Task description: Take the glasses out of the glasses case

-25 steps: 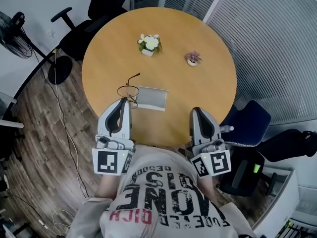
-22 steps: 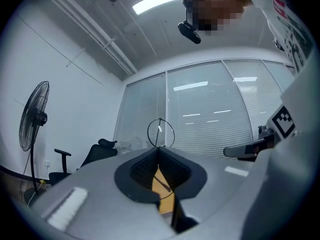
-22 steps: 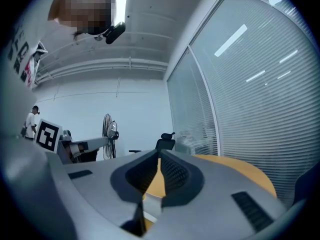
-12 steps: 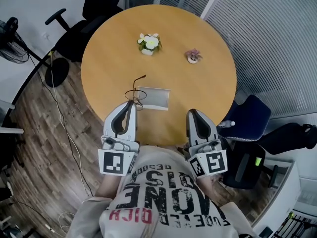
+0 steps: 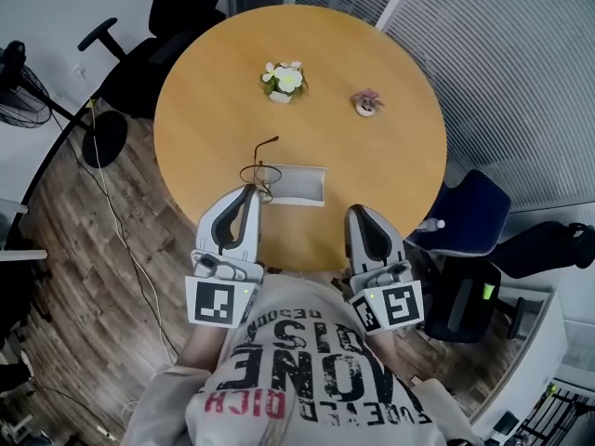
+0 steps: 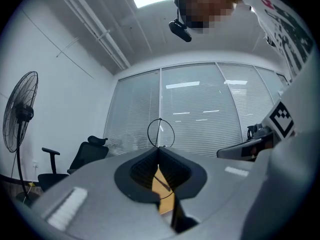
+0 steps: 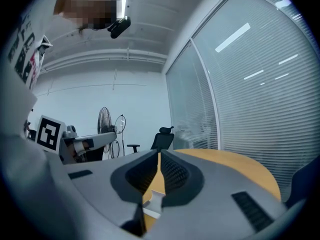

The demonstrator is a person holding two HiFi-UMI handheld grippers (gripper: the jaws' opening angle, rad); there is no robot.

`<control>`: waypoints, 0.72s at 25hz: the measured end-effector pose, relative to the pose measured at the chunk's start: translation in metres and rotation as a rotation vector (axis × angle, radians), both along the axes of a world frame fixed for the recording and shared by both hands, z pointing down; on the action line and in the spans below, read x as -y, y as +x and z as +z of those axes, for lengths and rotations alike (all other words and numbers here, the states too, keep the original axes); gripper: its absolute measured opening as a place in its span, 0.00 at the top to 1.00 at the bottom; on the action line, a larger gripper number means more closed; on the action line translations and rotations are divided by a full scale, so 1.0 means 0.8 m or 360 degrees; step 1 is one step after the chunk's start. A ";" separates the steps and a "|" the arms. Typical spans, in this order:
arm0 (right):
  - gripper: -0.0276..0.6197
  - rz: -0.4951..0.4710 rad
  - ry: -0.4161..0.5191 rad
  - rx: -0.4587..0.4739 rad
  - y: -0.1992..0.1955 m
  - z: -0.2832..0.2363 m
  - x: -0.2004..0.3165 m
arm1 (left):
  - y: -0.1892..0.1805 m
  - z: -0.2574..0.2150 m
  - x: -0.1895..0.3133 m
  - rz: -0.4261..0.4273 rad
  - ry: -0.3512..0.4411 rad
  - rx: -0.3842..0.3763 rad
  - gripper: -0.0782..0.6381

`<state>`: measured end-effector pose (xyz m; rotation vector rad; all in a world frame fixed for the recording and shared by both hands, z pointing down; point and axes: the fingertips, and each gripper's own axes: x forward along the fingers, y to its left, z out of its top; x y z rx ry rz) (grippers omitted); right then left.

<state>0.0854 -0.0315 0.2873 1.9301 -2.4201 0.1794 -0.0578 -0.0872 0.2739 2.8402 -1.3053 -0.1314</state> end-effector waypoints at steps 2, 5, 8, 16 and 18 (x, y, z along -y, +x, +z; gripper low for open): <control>0.92 0.0014 -0.0010 0.0001 0.000 0.002 0.001 | 0.001 0.001 0.003 0.0011 -0.0004 -0.0004 0.87; 0.92 0.0035 -0.0022 -0.0001 0.003 0.005 0.003 | 0.003 0.003 0.006 0.0027 -0.0013 -0.0008 0.87; 0.92 0.0049 -0.0025 0.0000 0.004 0.005 0.004 | 0.003 0.004 0.008 0.0032 -0.0020 -0.0009 0.87; 0.92 0.0054 -0.0029 0.0002 0.005 0.008 0.009 | 0.002 0.006 0.012 0.0034 -0.0022 -0.0009 0.87; 0.92 0.0054 -0.0030 0.0004 0.006 0.008 0.011 | 0.003 0.005 0.014 0.0035 -0.0021 -0.0010 0.87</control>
